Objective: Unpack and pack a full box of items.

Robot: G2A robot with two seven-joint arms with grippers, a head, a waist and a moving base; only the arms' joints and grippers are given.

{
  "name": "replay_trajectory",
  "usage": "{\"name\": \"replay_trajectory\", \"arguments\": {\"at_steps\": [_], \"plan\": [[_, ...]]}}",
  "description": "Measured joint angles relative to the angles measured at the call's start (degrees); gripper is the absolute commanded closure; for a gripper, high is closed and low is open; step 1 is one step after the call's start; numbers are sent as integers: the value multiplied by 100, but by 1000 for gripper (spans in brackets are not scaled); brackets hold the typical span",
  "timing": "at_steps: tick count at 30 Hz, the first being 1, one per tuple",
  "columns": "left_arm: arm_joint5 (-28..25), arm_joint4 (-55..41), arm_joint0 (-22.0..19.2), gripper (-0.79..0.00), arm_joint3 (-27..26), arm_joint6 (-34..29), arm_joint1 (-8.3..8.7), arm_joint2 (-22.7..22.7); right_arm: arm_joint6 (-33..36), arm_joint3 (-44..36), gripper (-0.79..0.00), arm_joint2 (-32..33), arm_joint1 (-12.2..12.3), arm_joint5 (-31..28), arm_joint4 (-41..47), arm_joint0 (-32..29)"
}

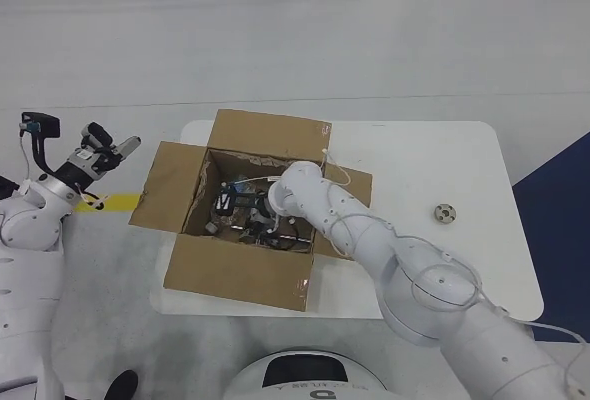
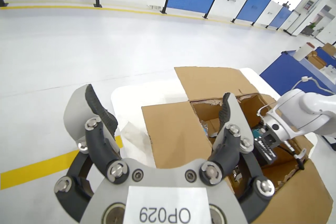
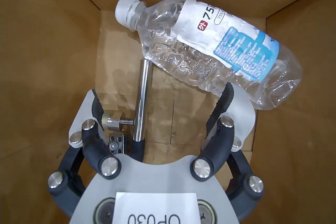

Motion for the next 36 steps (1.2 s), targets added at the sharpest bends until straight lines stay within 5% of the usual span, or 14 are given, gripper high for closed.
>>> {"name": "replay_trajectory", "arguments": {"at_steps": [8, 18, 22, 25, 36], "plan": [[-241, 148, -247, -785, 397, 114, -1, 240, 651, -1069, -785, 288, 482, -255, 64, -251], [-237, 147, -244, -785, 393, 112, -1, 238, 3078, -2341, -742, 510, 839, 409, 480, -699], [-237, 147, -244, -785, 394, 112, -1, 238, 3491, -2431, -643, 514, 833, 685, 475, -733], [-237, 147, -244, -785, 394, 112, -1, 238, 3457, -2419, -388, 542, 814, 1072, 343, -742], [-237, 147, -244, -785, 394, 112, -1, 238, 3578, -2097, -206, 685, 723, 1597, 376, -709]]}}
